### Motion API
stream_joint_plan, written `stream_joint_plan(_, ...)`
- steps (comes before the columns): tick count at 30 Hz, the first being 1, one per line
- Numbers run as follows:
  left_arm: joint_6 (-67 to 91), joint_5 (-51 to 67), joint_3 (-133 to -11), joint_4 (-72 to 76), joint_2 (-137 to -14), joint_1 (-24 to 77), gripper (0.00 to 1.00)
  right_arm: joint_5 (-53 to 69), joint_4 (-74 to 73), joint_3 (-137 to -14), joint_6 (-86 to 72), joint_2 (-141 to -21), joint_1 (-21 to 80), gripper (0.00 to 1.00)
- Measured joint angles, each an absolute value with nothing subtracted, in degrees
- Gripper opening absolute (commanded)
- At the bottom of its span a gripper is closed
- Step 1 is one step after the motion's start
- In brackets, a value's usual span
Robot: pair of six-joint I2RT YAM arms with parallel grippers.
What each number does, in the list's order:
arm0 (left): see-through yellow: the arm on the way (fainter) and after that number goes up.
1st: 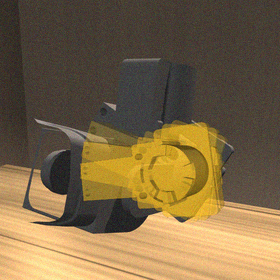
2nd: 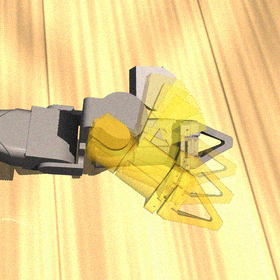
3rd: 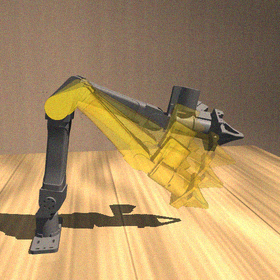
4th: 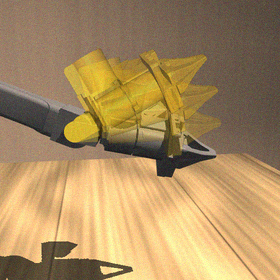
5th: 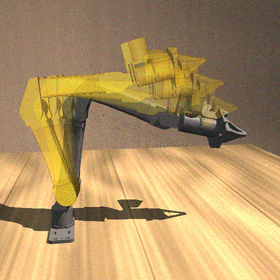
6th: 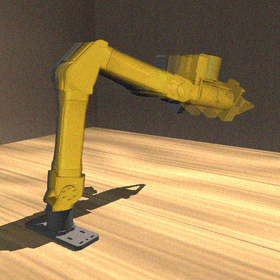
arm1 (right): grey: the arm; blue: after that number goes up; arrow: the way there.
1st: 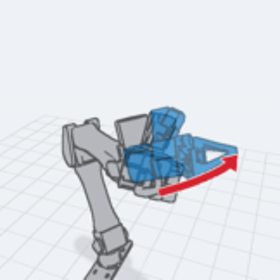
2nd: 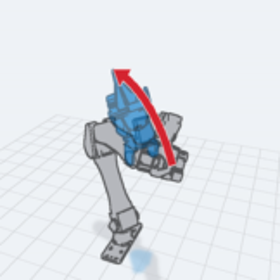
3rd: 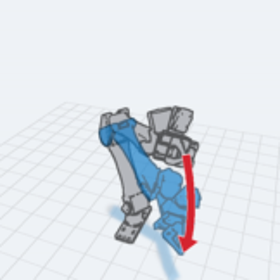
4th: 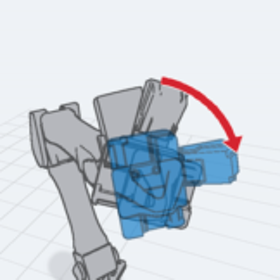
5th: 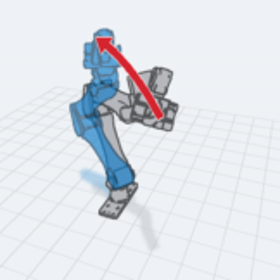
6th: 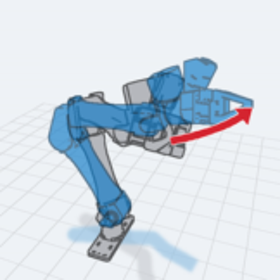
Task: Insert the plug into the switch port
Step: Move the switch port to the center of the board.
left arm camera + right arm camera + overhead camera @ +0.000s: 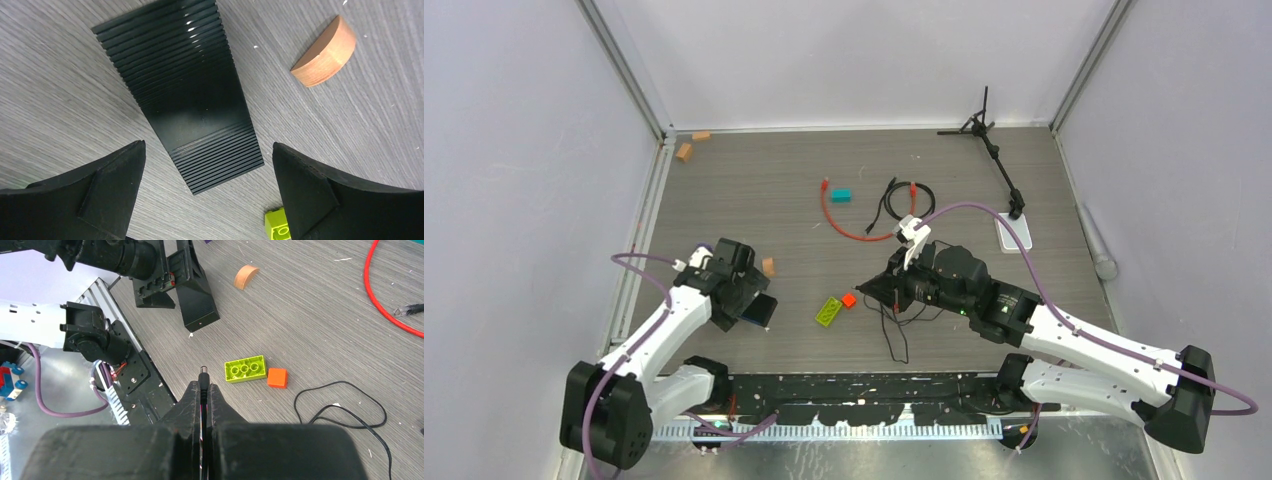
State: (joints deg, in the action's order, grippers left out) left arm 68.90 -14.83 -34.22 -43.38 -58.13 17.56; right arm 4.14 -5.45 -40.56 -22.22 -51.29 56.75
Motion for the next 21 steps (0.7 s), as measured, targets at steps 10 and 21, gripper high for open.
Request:
stream_joint_plan(10,72.44,-13.85,-33.19,-39.94,-63.07,19.05,0.9,4.12,-5.34,-40.16,-22.65,-51.24,56.75,0.0)
stream_joint_plan(21,73.3,-13.61,-33.47,-37.74,-68.47,19.79,0.77,4.05,-5.61,-39.53,-22.68,-50.74,56.75,0.0)
